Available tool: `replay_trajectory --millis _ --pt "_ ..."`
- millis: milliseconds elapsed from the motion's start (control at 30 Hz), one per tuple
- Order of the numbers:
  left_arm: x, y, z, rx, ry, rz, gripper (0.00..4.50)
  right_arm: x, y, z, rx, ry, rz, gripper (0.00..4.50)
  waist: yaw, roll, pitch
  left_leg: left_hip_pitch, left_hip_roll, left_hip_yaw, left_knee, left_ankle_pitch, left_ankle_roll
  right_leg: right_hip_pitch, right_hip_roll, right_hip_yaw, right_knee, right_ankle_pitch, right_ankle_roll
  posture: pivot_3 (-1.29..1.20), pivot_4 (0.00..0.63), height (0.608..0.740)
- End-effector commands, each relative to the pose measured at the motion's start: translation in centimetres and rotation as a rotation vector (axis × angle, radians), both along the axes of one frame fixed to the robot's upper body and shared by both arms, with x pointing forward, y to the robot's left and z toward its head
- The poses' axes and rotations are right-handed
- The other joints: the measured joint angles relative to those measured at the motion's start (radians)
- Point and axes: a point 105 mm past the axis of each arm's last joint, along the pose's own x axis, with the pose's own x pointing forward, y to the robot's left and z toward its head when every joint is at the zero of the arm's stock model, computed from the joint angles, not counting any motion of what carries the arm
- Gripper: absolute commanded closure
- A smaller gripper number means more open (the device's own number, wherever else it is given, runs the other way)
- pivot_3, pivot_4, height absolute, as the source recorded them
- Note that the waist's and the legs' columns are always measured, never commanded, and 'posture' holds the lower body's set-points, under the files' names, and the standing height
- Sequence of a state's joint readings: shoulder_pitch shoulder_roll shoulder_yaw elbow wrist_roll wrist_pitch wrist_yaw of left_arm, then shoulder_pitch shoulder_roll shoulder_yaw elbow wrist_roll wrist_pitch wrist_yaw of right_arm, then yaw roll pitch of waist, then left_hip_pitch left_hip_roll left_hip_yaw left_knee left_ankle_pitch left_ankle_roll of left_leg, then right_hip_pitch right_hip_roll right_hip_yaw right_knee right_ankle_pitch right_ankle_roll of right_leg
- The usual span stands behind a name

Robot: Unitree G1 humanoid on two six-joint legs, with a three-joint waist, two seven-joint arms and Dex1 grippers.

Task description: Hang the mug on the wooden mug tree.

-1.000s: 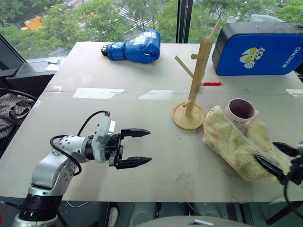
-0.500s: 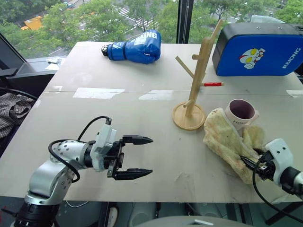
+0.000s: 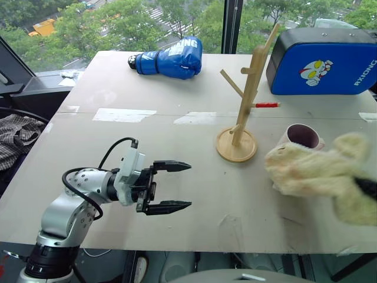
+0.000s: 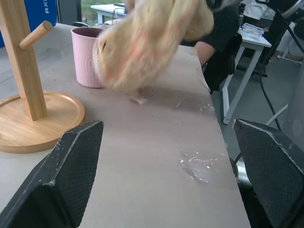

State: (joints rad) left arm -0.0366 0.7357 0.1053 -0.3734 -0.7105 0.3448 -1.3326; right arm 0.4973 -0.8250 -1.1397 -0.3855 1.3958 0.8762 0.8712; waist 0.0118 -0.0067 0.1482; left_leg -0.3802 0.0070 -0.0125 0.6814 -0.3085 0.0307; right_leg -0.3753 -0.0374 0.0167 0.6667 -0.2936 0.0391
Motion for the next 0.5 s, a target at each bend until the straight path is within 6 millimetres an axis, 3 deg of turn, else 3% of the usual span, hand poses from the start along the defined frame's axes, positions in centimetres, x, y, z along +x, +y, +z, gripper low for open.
replay_trajectory --millis 33,167,233,300,400,500 --pt "-0.1 -0.2 0.3 -0.013 -0.023 -0.030 0.00 -0.8 -5.0 5.9 0.135 -0.260 -0.202 4.41 0.000 0.000 0.000 0.000 0.000 0.001 0.000 0.000 0.000 0.000 0.000 0.001 -0.001 0.000 0.000 0.00 0.150 0.740" --pt "0.0 -0.2 0.4 -0.018 -0.027 -0.031 0.00 -0.2 -9.7 8.7 0.221 -0.413 -0.414 4.41 0.000 0.000 0.000 0.000 0.000 0.001 0.000 0.000 0.000 0.000 0.002 0.001 -0.001 0.000 0.000 0.00 0.150 0.740" --pt "0.1 -0.3 0.4 -0.019 -0.034 -0.026 0.00 0.9 -11.4 8.8 0.225 -0.428 -0.514 4.41 -0.002 0.000 0.000 0.000 0.000 0.002 0.000 0.000 0.000 0.000 0.002 0.002 -0.001 0.000 0.000 0.00 0.150 0.740" --pt "0.1 -0.3 0.5 -0.021 -0.040 -0.020 0.00 2.8 -12.6 7.0 0.166 -0.353 -0.610 4.41 -0.004 0.000 0.000 0.000 0.000 0.003 0.000 0.000 0.000 0.000 0.002 0.002 -0.001 0.000 0.000 0.00 0.150 0.740" --pt "0.1 -0.3 0.7 -0.029 -0.055 -0.001 0.00 6.3 -13.8 1.9 -0.009 -0.152 -0.747 4.41 -0.012 0.000 0.000 0.000 0.001 0.003 0.000 0.000 0.000 0.000 0.002 0.003 -0.002 0.000 0.000 0.00 0.150 0.740" --pt "-0.2 -0.4 0.8 -0.034 -0.053 -0.005 0.00 9.3 -13.4 -4.3 -0.174 0.037 -0.779 4.41 -0.019 0.002 0.000 -0.001 0.001 0.003 0.000 0.000 0.000 -0.001 0.001 0.003 -0.001 0.000 0.000 0.00 0.150 0.740"
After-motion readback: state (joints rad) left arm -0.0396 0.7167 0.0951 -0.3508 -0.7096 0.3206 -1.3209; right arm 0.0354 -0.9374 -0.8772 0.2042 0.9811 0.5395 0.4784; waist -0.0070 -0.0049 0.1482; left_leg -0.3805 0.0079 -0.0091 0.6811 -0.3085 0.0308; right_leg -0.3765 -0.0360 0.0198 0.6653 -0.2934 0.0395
